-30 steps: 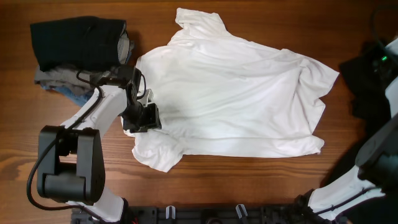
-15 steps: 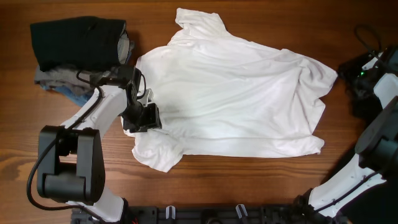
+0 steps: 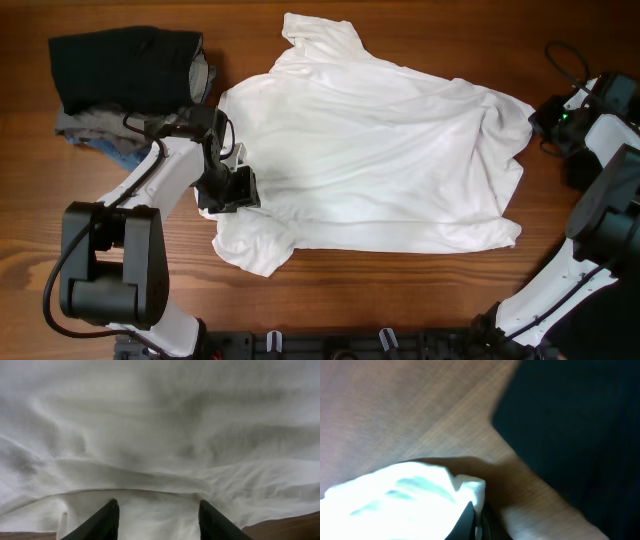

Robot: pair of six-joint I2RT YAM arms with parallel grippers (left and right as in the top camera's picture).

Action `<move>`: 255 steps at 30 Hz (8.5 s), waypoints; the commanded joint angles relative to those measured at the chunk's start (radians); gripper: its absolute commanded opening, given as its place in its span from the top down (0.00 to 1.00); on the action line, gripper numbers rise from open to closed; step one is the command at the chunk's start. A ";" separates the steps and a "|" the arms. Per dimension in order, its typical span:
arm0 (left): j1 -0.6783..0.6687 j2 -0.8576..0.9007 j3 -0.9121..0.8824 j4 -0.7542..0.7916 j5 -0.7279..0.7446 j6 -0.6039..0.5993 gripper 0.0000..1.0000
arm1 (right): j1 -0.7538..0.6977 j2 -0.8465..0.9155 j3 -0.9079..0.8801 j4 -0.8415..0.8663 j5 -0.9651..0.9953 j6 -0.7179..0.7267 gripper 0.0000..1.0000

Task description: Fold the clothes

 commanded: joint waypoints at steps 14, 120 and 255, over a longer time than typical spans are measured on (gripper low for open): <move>-0.004 0.004 -0.005 -0.007 0.002 0.020 0.43 | -0.030 -0.299 0.183 -0.053 -0.182 0.029 0.00; 0.029 -0.315 -0.231 0.092 0.000 -0.112 0.57 | 0.401 -0.224 -0.286 -0.526 0.099 0.045 0.46; 0.269 -0.372 -0.277 0.089 0.127 0.024 0.43 | 0.094 -0.148 0.096 -0.155 -0.077 -0.049 0.21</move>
